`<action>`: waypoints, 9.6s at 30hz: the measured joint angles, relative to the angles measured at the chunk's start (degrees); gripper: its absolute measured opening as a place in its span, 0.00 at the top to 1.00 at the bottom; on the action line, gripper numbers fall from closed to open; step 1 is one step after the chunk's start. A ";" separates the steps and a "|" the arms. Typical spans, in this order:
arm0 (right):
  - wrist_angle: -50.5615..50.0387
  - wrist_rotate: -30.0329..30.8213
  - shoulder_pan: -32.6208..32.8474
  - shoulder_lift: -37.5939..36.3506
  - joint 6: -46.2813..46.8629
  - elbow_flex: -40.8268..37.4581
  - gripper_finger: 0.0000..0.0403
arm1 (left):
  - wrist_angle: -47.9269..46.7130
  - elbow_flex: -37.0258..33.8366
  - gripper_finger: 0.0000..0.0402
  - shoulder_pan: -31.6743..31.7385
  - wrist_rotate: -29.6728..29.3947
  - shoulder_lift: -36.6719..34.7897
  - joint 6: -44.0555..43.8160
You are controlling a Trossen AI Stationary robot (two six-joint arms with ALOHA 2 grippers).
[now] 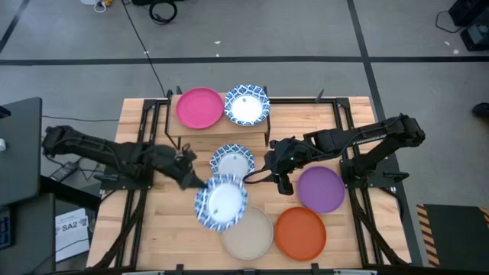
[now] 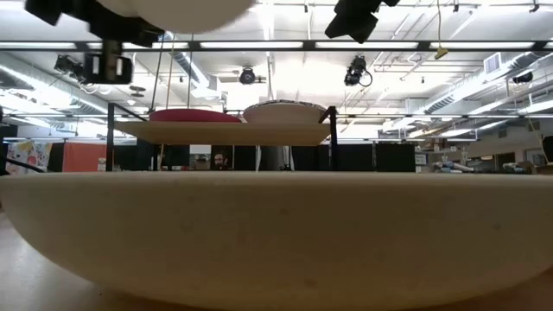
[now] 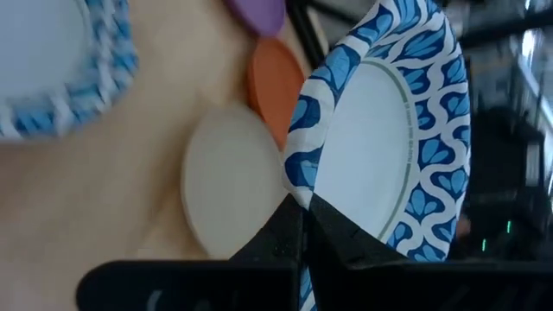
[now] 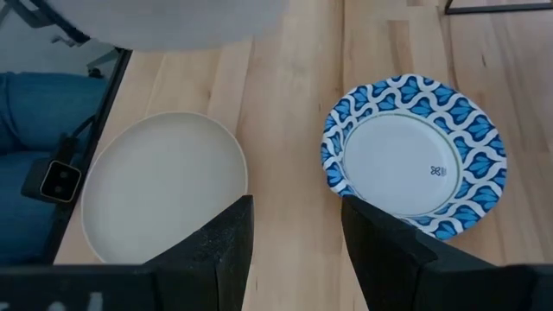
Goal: Place and stack plates onto a shelf
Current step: Stack the bottom white patterned bowl on top of the other white patterned bowls on the shelf, then stack the purple plate on top of the pink plate on the shelf
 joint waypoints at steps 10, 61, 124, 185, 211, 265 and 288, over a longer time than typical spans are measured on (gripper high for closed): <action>-0.04 -0.01 0.17 0.02 0.00 0.00 0.55 | 5.91 0.98 0.98 19.34 7.93 -0.26 5.75; -0.03 -0.07 0.68 0.02 2.32 0.00 0.55 | -26.49 53.02 0.98 56.83 22.95 47.67 34.20; -3.67 -0.02 0.66 0.02 2.90 0.00 0.55 | -29.18 53.02 0.58 56.69 24.92 41.38 48.69; -11.76 -2.85 -14.00 -18.55 -6.64 -31.26 0.55 | -35.17 52.87 0.58 -5.66 -25.29 44.36 61.28; -12.61 -3.72 -17.05 0.20 -12.72 -31.26 0.55 | -35.01 52.87 0.58 -5.66 -24.61 44.50 60.89; -2.77 6.47 -16.27 -12.12 -2.54 -13.21 0.95 | -26.95 16.38 0.58 -21.43 -59.13 18.05 27.00; 19.90 36.15 -9.48 -10.29 6.03 -13.16 0.95 | -9.95 16.35 0.58 -11.53 -56.30 17.90 38.78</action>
